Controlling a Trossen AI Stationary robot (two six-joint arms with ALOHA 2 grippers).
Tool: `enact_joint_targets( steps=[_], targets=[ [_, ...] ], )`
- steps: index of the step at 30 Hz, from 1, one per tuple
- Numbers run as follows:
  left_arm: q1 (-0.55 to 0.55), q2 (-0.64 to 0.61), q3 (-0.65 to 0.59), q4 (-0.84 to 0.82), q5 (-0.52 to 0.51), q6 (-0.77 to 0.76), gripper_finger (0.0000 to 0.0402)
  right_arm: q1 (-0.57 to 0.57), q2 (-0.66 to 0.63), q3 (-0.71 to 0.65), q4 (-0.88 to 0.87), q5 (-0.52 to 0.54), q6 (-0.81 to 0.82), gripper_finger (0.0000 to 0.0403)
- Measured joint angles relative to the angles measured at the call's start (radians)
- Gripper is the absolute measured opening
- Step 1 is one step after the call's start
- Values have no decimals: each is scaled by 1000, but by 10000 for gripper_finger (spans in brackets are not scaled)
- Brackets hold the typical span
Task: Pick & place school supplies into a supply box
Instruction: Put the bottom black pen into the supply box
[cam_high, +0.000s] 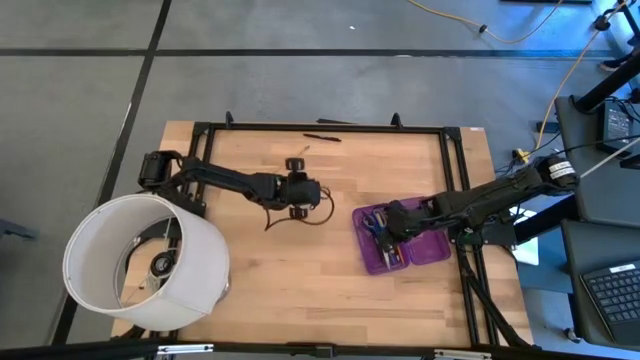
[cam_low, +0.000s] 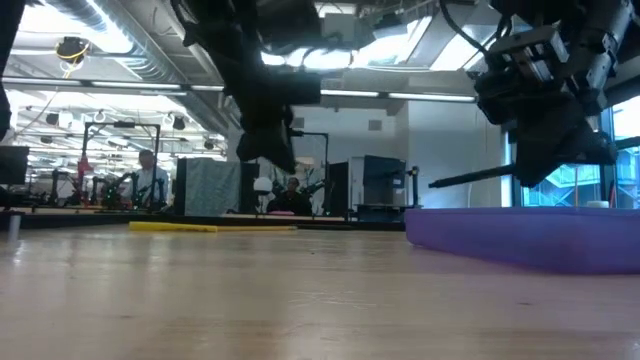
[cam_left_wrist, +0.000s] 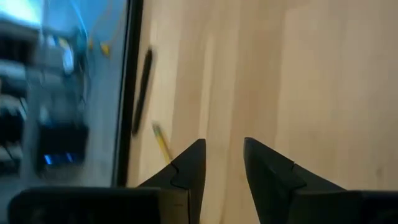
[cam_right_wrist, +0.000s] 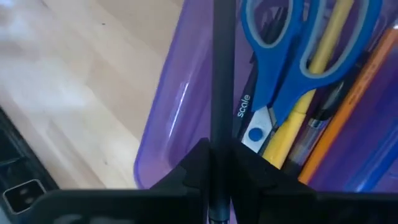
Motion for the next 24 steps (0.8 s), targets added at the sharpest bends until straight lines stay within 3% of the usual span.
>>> enact_joint_targets(
  steps=[6, 12, 24],
  targets=[
    [49, 0, 0, -76, 40, -112, 97, 0, 94, 0, 31, -11, 21, 47],
    [70, 0, 0, -94, 80, -119, 97, 0, 150, -1, 132, -49, 36, 47],
    [126, 0, 0, -145, 120, -92, 95, 0, 210, -1, 123, -56, 50, 55]
  ],
)
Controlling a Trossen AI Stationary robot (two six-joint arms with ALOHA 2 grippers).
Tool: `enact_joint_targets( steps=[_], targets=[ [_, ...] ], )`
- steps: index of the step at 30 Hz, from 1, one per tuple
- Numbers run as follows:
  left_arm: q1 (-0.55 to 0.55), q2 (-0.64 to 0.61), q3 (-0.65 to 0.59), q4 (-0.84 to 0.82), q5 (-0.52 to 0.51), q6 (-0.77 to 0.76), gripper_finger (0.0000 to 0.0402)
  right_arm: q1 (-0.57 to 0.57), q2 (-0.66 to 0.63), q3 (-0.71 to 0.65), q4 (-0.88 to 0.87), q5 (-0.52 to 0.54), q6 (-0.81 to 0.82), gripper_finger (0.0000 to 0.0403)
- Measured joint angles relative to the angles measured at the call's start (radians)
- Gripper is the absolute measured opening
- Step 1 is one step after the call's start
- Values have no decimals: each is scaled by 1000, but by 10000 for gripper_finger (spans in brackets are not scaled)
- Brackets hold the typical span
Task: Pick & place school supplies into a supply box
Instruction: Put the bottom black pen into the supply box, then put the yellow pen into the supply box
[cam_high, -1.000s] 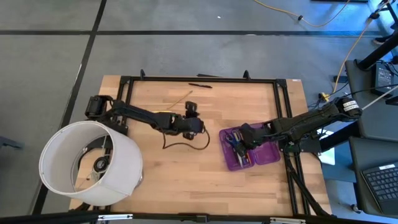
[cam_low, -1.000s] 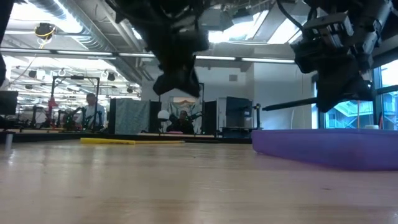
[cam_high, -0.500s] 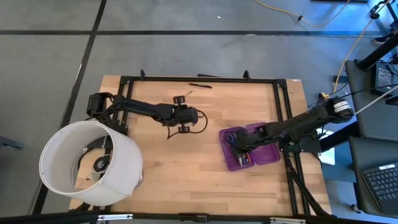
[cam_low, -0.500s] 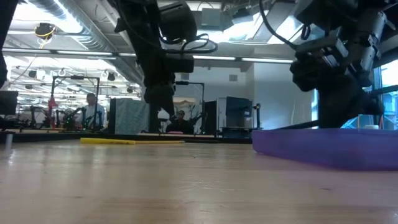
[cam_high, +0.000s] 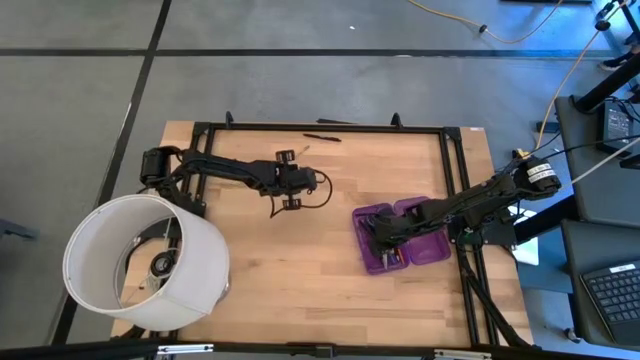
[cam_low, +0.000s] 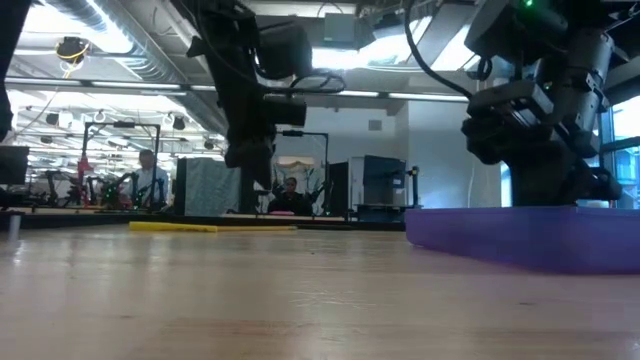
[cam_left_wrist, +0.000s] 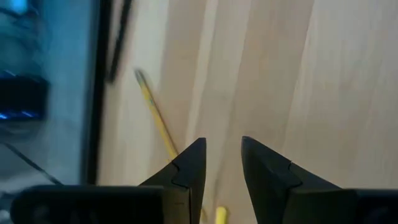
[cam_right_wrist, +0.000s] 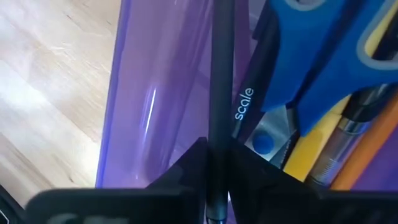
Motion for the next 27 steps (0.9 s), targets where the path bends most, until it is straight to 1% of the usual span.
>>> enact_joint_targets(
  steps=[3, 5, 7, 14, 18, 20, 23, 27],
  targets=[
    [47, 1, 0, -43, 108, -30, 95, 0, 0, 0, 6, -1, -9, 62],
    [77, 1, 0, -59, 178, -50, 93, 0, 0, 0, 5, -17, -53, 66],
    [102, 1, 0, -68, 218, -62, 91, 0, 0, 0, 6, -24, -78, 70],
    [158, 1, 0, -84, 237, -69, 80, 0, 0, 0, 28, -74, -86, 85],
    [175, 1, 0, -149, 238, -53, 76, 0, -1, 0, 29, -76, -89, 89],
    [190, 1, 0, -178, 238, -34, 75, 0, -5, 0, 31, -76, -111, 89],
    [216, 1, 0, -180, 244, -9, 75, 0, -11, 0, 28, -81, -164, 89],
    [242, 1, 0, -178, 305, 32, 75, 0, -11, 0, 18, -118, -240, 90]
  ],
)
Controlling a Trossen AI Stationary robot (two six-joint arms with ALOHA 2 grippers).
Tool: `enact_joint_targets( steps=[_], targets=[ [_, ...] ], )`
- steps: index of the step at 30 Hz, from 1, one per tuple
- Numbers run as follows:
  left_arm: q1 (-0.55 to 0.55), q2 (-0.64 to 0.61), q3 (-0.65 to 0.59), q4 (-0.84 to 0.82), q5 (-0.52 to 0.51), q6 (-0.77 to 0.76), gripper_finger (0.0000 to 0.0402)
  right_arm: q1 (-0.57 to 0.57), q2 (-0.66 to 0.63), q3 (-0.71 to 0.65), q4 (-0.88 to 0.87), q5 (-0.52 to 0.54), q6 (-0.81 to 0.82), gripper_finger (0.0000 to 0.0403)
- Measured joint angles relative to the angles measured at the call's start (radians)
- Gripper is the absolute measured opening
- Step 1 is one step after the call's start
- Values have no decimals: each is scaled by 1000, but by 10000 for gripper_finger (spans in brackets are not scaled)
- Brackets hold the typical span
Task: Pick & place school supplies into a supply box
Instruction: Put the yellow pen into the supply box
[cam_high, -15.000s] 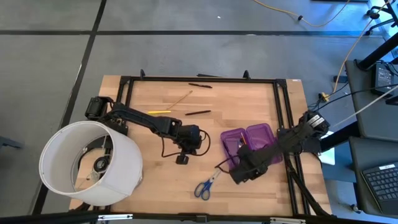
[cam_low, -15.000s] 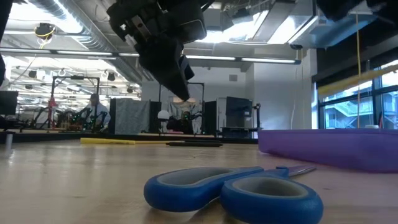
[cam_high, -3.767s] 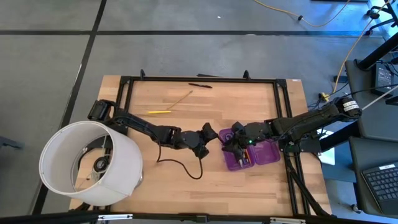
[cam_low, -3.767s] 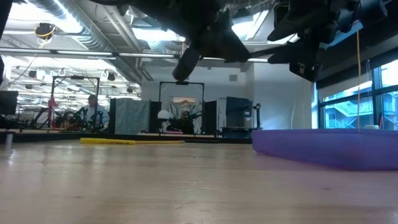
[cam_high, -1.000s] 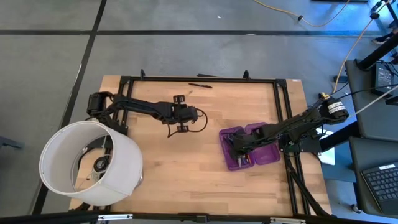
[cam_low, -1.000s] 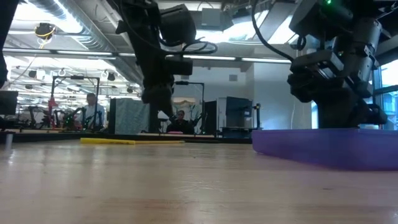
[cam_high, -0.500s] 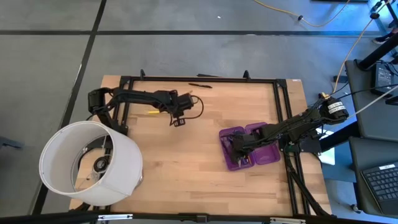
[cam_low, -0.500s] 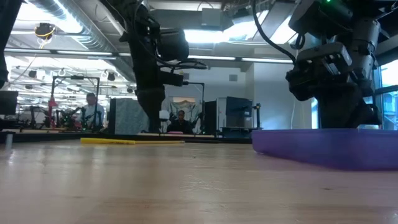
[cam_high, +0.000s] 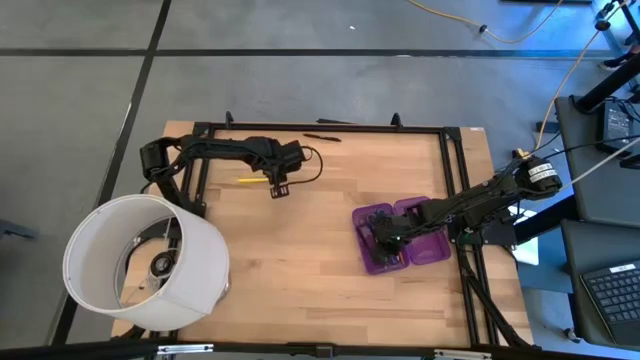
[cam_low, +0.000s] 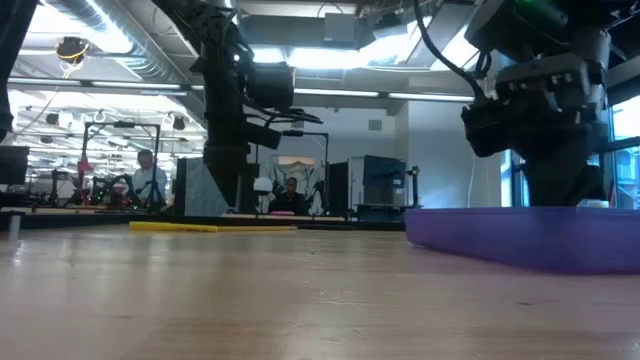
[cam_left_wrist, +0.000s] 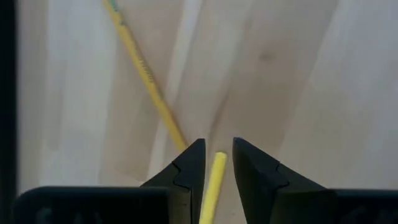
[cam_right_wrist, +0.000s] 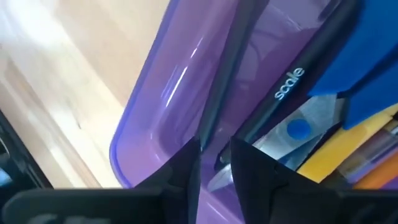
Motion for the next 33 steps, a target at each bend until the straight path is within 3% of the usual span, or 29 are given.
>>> enact_joint_targets(
  steps=[6, 10, 22, 33],
  targets=[
    [20, 0, 0, -3, 91, -8, 75, 0, 0, 0, -59, -39, -139, 90],
    [26, 0, 0, -8, 103, -70, 81, 8, 0, 0, -78, 53, -201, 90],
    [27, 0, 0, -36, 142, -84, 180, 14, 0, 0, -107, 95, -334, 90],
    [27, 0, -2, -144, 140, -104, 179, 14, 0, 0, -108, 95, -340, 90]
  ],
)
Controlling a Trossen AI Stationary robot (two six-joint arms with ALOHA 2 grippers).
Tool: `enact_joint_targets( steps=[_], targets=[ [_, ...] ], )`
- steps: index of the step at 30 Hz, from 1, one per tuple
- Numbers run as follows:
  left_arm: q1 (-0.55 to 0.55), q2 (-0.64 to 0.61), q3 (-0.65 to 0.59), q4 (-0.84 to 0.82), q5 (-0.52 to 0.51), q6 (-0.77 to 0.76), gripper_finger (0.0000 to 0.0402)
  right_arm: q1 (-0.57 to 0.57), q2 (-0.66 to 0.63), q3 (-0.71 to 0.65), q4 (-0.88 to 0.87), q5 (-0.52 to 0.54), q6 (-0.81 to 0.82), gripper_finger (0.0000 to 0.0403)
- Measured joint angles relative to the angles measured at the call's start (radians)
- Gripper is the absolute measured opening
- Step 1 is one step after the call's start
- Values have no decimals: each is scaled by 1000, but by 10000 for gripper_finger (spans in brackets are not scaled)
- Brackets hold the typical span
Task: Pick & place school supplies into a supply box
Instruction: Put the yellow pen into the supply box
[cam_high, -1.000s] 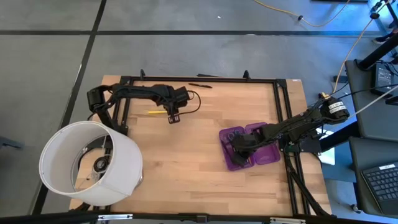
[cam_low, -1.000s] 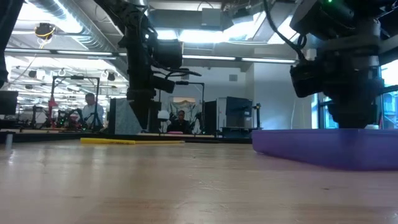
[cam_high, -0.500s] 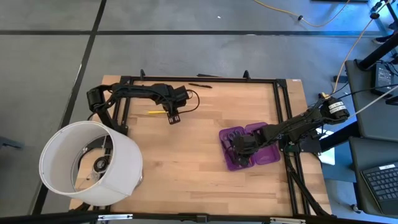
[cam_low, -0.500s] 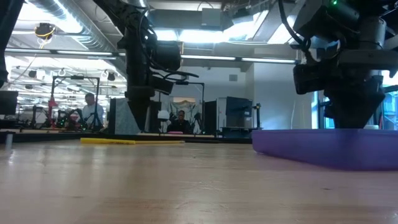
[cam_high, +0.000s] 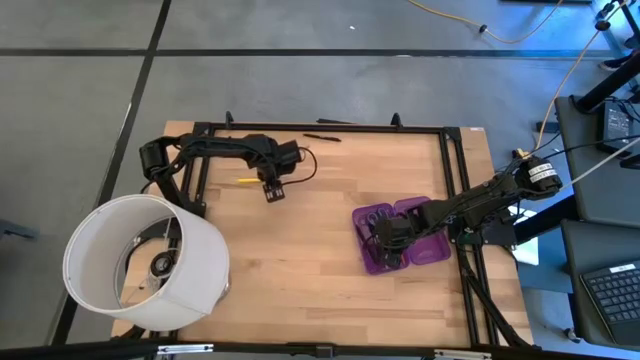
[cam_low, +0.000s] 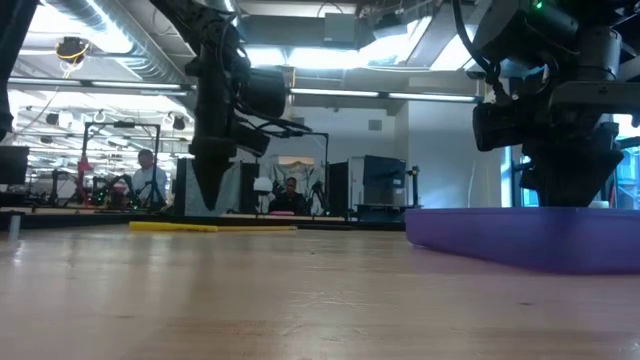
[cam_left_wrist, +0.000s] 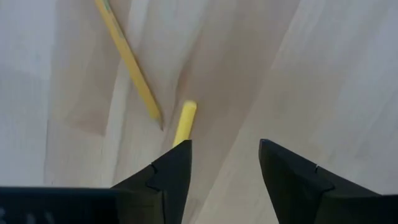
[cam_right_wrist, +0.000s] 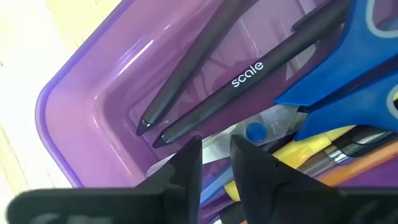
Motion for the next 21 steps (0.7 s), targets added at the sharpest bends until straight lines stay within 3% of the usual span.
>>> enact_joint_targets(
  steps=[9, 15, 21],
  targets=[
    [0, -30, -153, 45, 23, 18, 182, 0, 0, 0, -4, 0, -4, 90],
    [17, -213, -315, 236, -1, -10, 178, 0, 0, 0, -8, 0, -8, 90],
    [20, -372, -378, 211, -123, 24, 180, 0, 0, 0, -6, 0, -17, 90]
  ],
)
